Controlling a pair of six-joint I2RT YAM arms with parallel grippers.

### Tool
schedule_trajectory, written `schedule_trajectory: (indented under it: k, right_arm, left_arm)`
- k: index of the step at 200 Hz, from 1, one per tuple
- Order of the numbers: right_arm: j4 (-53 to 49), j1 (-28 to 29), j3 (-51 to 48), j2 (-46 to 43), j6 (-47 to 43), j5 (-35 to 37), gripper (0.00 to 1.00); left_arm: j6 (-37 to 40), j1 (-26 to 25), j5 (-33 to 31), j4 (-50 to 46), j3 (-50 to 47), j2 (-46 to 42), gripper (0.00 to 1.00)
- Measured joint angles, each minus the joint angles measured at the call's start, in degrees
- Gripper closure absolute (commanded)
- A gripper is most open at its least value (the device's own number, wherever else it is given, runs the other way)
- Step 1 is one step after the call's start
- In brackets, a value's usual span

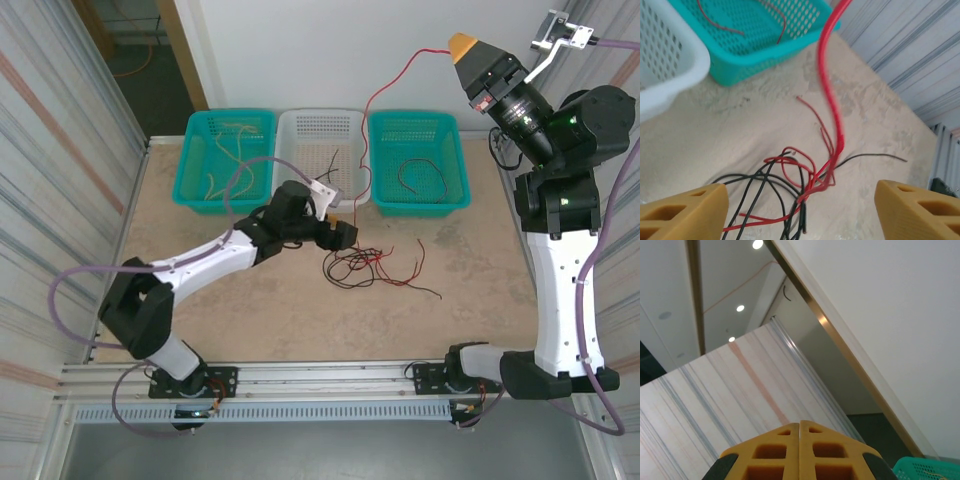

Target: Untangle the cables

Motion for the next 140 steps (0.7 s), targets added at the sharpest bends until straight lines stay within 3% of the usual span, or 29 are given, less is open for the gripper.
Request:
schedule_trajectory:
  k: [11, 38, 52, 82, 93, 103, 140]
  right_arm:
    - [0.22, 0.00, -0.96, -0.61, 0.39, 0.00, 1.00]
    - [0.48, 0.00, -3.78, -2.16, 1.03, -0.02, 1.00]
    - [0.63, 0.00, -6.23, -3.23, 1.03, 0.02, 0.95]
    - [-1.25, -0.02, -11.17, -4.98, 0.76, 0.87, 0.60]
    - [-2.03, -0.02, -13.68, -5.86, -0.07, 1.53, 0.51]
    - [-3.15, -0.02, -16.94, -6.91, -0.57, 2.01, 0.34]
    - [-8.22, 2.25, -34.86, -11.72, -2.58, 6.62, 0.27]
  left_arm:
    - [-0.13, -0.04, 1.05, -0.33, 1.27, 1.27, 0.48]
    - [-0.74, -0.20, 2.05, -0.26, 4.52, 1.57, 1.00]
    - [-1.05, -0.33, 1.57, -0.31, 5.42, 1.46, 1.00]
    - [-2.27, -0.42, -0.85, -5.27, 5.49, -1.09, 1.00]
    - [-2.71, -0.42, -1.77, -7.74, 5.51, -3.32, 1.00]
    - [-2.93, -0.42, -2.62, -10.10, 5.68, -5.99, 1.00]
    - [-3.34, -0.59, -4.33, -16.02, 10.49, -14.40, 1.00]
